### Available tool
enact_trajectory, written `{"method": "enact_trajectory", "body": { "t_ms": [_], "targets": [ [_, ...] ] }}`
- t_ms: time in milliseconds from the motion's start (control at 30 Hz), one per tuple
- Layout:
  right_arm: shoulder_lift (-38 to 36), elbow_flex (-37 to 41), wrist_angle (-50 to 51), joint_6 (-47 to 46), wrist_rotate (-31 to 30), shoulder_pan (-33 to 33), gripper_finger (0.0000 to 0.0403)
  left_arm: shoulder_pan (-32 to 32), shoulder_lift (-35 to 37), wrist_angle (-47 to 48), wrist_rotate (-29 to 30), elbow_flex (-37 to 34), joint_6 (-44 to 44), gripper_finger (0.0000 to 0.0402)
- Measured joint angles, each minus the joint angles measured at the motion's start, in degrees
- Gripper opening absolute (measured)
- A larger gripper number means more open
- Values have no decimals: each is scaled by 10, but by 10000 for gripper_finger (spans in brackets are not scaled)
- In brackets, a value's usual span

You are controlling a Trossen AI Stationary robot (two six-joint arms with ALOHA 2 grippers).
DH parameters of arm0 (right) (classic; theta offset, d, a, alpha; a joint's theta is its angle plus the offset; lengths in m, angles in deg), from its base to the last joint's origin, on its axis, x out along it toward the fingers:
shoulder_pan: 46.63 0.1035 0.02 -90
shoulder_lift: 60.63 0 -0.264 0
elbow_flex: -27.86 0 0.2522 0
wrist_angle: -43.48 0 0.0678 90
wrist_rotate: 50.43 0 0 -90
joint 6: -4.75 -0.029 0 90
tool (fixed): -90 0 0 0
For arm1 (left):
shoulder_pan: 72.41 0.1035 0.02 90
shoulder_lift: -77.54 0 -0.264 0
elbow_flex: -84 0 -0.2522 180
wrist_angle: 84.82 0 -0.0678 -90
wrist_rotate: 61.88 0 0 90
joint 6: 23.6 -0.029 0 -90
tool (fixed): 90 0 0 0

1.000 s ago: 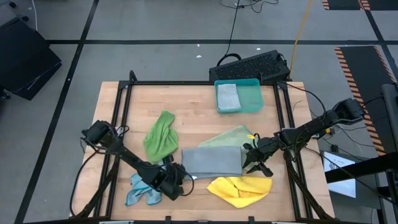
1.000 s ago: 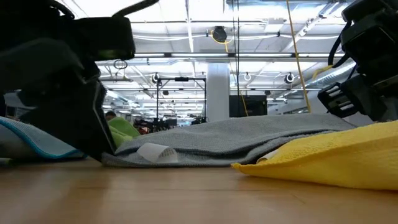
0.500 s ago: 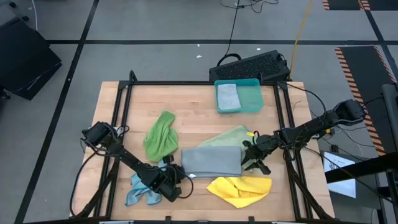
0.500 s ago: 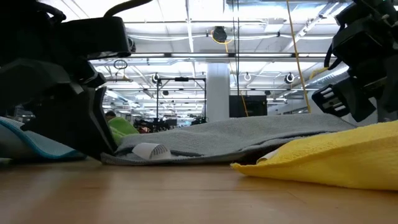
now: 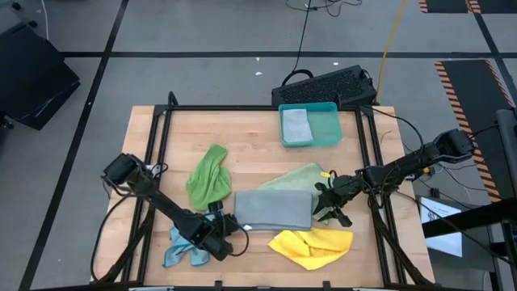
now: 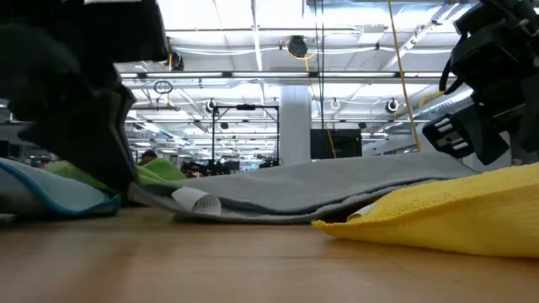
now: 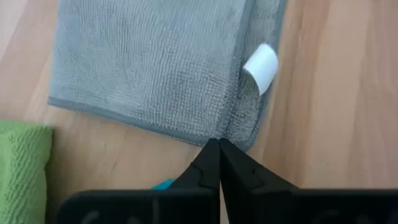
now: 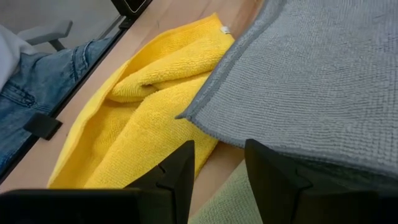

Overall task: Fold microfiber towels
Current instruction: Fold the gray microfiber cloth

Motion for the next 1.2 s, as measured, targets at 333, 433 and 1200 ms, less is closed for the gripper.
{"method": "enact_trajectory", "body": {
  "t_ms": [333, 433, 1200],
  "targets": [
    [0, 0, 0, 0, 1, 0, 132, 0, 8, -30, -30, 2, -3, 2],
    [0, 0, 1, -8, 2, 0, 132, 0, 9, -45, -30, 2, -11, 2],
    [0, 5, 0, -5, 0, 0, 132, -21, -5, -7, 50, 3, 30, 127]
  ]
}}
